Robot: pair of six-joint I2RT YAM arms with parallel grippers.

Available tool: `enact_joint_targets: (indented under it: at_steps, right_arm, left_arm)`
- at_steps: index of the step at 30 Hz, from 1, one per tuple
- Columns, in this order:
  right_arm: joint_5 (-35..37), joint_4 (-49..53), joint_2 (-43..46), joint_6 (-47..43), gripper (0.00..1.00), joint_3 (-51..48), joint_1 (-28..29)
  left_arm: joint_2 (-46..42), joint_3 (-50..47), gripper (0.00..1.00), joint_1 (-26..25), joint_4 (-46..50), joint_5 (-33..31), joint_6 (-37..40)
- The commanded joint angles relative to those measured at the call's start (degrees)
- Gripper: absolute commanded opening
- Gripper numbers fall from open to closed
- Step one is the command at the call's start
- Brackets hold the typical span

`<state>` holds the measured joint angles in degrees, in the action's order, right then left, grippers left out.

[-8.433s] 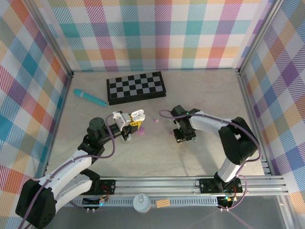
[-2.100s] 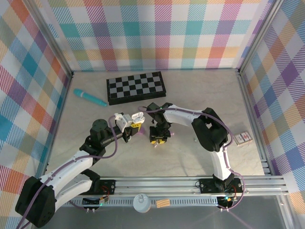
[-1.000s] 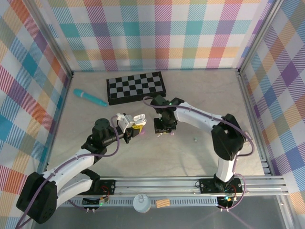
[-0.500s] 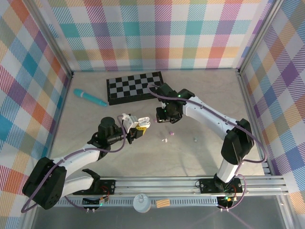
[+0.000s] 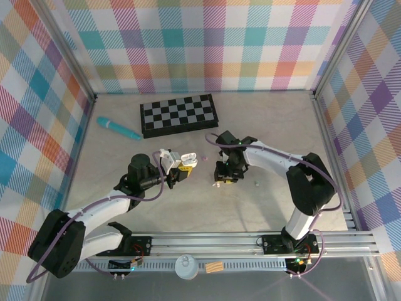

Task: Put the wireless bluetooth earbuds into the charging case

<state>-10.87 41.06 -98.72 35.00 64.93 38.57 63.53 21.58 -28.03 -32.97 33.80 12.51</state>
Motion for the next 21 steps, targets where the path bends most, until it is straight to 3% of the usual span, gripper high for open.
enact_joint_targets:
  at_steps: [1,15,21]
  right_arm:
    - [-4.61,-6.23,-1.66,4.27,0.33,-1.67,-0.56]
    - [-4.51,-8.80,-6.29,2.37,0.33,-1.62,-2.35]
    - [-6.32,-10.19,-7.02,2.40,0.29,-2.16,-2.44]
  left_arm:
    - [-1.66,1.17,0.00,-0.36,0.27,0.77,1.12]
    - [-2.93,2.06,0.01,-0.37,3.06,0.50,1.88]
    - [-2.99,2.33,0.00,-0.36,3.97,0.38,2.35]
